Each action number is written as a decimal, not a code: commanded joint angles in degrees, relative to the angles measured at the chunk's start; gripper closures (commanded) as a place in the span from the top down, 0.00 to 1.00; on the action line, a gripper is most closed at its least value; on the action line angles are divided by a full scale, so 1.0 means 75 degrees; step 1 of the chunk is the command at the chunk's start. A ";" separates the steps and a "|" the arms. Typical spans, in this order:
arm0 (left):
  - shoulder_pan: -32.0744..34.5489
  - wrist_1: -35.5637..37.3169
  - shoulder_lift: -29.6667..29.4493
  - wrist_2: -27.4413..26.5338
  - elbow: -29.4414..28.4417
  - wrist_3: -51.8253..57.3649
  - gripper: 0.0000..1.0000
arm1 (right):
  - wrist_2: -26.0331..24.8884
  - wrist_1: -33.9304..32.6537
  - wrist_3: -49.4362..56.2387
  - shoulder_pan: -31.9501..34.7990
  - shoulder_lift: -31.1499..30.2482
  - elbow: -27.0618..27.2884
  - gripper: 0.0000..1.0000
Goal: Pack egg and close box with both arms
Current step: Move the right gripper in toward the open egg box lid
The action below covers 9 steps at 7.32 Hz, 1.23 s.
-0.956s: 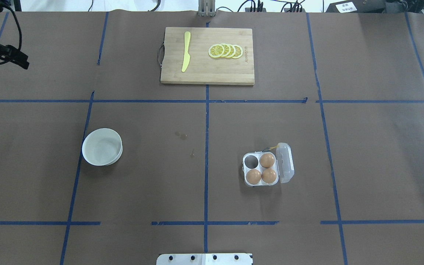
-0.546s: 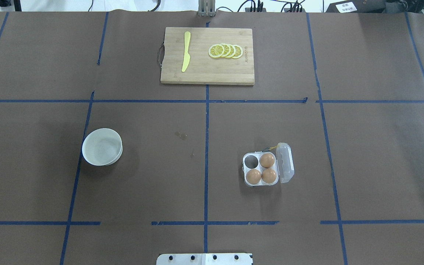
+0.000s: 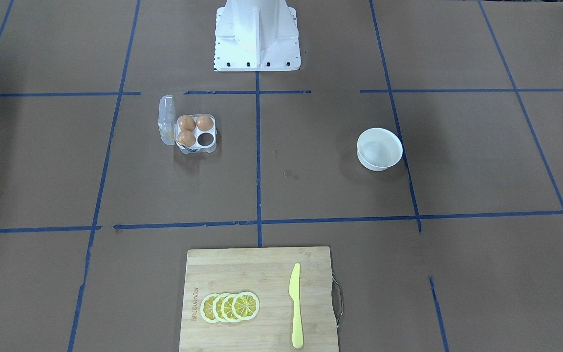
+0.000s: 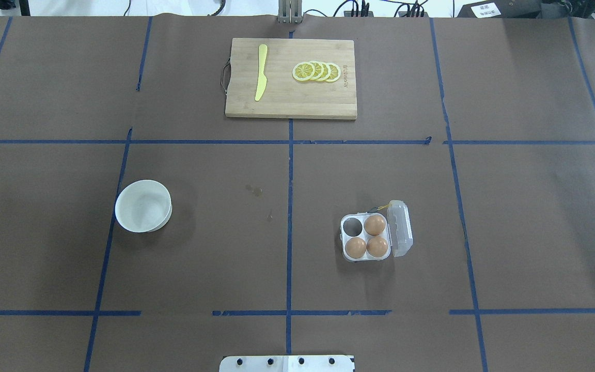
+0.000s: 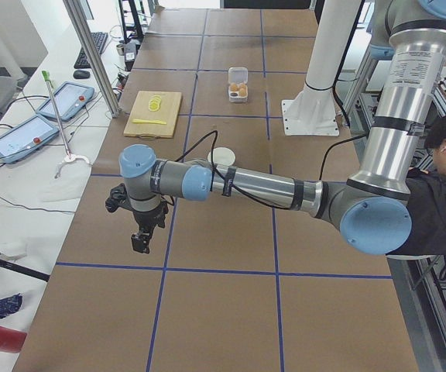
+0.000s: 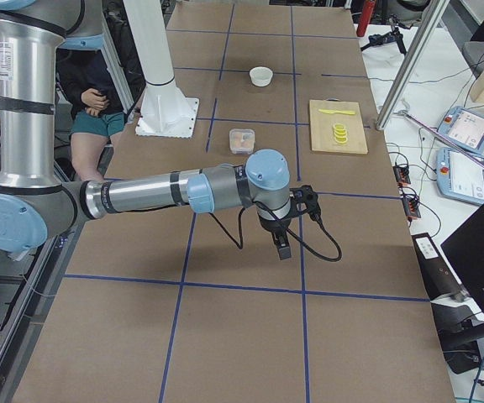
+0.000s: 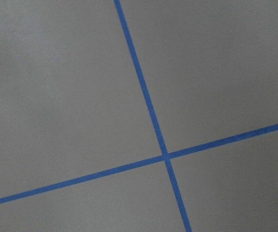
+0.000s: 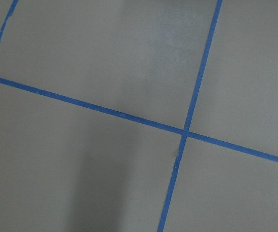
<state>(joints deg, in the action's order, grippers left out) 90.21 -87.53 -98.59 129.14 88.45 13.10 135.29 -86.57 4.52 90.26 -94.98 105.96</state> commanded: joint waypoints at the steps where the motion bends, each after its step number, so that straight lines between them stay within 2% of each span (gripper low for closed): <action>1: 0.0230 -0.0141 0.0674 0.0568 0.0090 0.0537 1.00 | 0.0055 0.0000 -0.0645 -0.0383 0.0055 0.0120 1.00; 3: 0.0218 -0.0365 0.1121 0.0827 0.0509 0.0526 1.00 | 0.0079 0.0012 -0.1898 -0.1295 0.0242 0.0540 1.00; 5: 0.0207 -0.0353 0.1122 0.0933 0.0499 0.0352 1.00 | 0.0068 0.0058 -0.3361 -0.2313 0.0243 0.1150 1.00; 6: 0.0207 -0.0353 0.1122 0.1282 0.0419 0.0304 1.00 | 0.0079 0.0581 -0.3902 -0.2819 0.0231 0.1176 1.00; 7: 0.0207 -0.0353 0.1122 0.1286 0.0418 0.0304 1.00 | 0.0033 0.1294 -0.5114 -0.3485 0.0242 0.1199 1.00; 8: 0.0207 -0.0330 0.1111 0.1251 0.0476 0.0304 1.00 | -0.0409 0.2356 -0.6565 -0.4281 0.0243 0.1188 1.00; 9: 0.0195 -0.0330 0.1099 0.1262 0.0488 0.0304 1.00 | -0.0807 0.2715 -0.7241 -0.4834 0.0266 0.1188 1.00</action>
<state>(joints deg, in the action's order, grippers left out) 91.73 -90.06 -90.26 138.50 91.91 15.41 132.63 -71.73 -40.95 59.96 -93.12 114.83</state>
